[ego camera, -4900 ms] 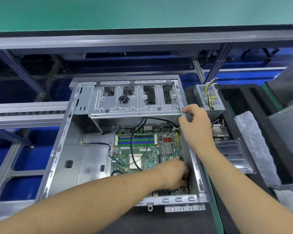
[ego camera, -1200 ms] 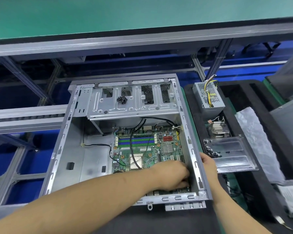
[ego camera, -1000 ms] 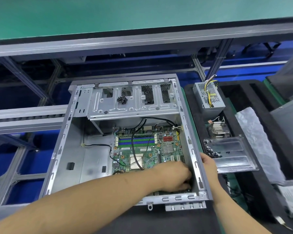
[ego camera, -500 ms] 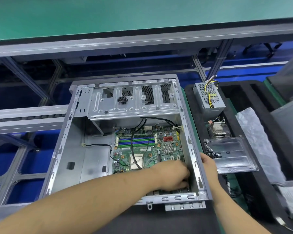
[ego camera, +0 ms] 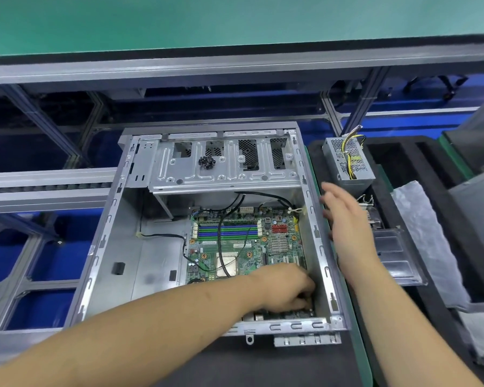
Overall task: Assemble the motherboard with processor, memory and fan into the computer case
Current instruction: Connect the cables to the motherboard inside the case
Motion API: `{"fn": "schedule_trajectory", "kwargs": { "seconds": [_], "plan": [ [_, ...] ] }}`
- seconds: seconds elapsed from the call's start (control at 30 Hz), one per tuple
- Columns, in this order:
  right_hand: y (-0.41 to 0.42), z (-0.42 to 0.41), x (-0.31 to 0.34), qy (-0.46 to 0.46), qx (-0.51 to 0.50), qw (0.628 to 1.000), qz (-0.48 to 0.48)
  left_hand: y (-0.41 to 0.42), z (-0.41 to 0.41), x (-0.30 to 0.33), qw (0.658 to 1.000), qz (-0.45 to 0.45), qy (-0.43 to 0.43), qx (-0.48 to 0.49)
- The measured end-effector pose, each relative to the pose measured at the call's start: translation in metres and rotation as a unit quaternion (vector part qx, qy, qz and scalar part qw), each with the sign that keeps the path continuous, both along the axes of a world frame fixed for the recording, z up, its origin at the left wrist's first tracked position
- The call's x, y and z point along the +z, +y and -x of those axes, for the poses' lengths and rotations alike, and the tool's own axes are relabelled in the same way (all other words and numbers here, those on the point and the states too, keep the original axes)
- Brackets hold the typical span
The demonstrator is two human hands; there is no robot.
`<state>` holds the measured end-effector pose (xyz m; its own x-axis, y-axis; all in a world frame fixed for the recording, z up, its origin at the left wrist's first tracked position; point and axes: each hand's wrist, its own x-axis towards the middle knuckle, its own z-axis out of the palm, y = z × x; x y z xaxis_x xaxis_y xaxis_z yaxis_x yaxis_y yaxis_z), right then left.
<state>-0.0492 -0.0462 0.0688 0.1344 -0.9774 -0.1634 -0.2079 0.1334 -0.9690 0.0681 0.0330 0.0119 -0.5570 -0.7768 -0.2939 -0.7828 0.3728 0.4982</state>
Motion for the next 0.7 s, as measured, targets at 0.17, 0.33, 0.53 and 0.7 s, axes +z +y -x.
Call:
{"fn": "schedule_trajectory", "kwargs": {
  "seconds": [0.17, 0.33, 0.53, 0.7],
  "plan": [
    [-0.001, -0.042, 0.023, 0.262, 0.122, 0.953, 0.092, -0.001, 0.000, 0.002, 1.000, -0.011, -0.005, -0.002],
    [0.005, -0.048, 0.016, 0.410, 0.141, 0.894, 0.115, 0.001, 0.000, 0.003, 1.000, -0.016, -0.004, 0.015],
    [-0.009, -0.036, 0.012, 0.427, 0.187, 0.876, 0.124, 0.002, -0.001, 0.003, 0.998, -0.027, 0.010, 0.055],
    [-0.012, -0.034, 0.007, 0.384, 0.160, 0.901, 0.120, 0.001, 0.001, 0.004, 0.996, -0.042, 0.015, 0.074]
  ]
}}
